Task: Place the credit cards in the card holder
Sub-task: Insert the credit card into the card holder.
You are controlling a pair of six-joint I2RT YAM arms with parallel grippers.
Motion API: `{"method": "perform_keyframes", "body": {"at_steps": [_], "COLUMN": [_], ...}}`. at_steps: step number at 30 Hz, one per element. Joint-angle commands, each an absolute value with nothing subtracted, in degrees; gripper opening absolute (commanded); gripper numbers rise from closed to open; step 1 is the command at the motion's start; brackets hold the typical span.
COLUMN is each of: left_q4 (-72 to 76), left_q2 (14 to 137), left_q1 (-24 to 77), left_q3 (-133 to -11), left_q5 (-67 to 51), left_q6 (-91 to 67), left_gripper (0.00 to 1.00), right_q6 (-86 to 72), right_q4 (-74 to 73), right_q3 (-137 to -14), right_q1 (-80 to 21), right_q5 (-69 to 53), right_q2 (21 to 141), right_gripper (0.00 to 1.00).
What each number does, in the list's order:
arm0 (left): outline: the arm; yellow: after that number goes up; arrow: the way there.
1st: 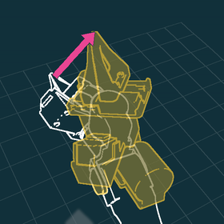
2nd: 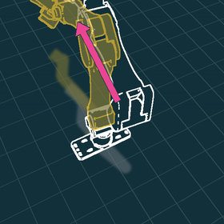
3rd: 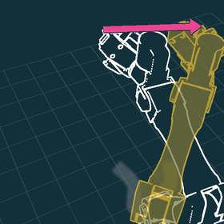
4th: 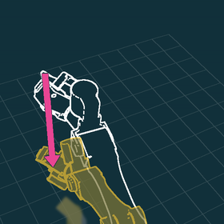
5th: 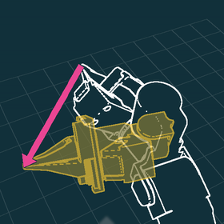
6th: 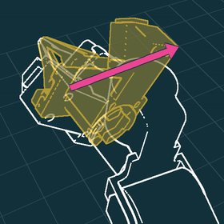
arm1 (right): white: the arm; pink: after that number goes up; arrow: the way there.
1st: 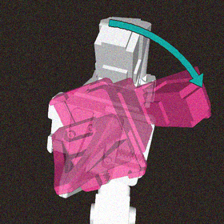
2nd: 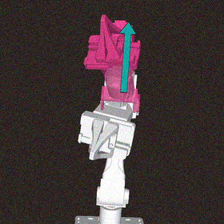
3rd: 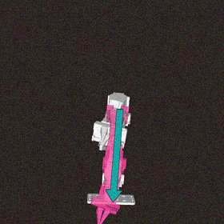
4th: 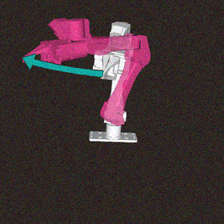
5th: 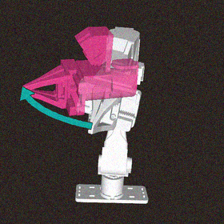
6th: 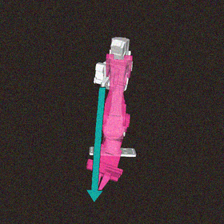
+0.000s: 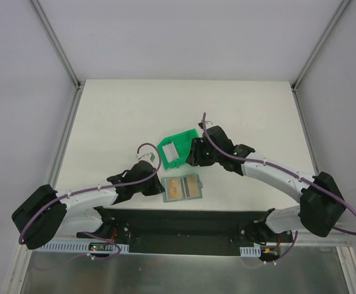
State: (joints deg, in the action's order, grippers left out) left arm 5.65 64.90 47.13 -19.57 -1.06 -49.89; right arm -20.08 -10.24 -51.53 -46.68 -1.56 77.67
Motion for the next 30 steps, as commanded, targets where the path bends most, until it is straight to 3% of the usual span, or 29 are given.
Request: {"method": "perform_keyframes", "body": {"at_steps": [1,15,30], "left_q4": [5.4,5.3,4.5], "left_q2": [64.0,62.7,62.6], "left_q1": [46.8,46.8,46.8], "left_q3": [-19.7,-20.0,-21.0], "left_q5": [-0.6,-1.1,-1.1], "left_q6": [-48.5,-47.7,-47.3], "left_gripper": [0.0,0.0,0.0], "right_q6": [-16.6,-17.7,-19.4], "right_q4": [-13.1,-9.1,-8.2], "right_q3": [-55.9,-61.6,-66.6], "right_q1": [-46.5,-46.8,-46.6], "right_q5": [-7.3,-9.6,-6.3], "right_q2": [80.8,92.1,97.6], "right_gripper": [0.45,0.41,0.43]}}
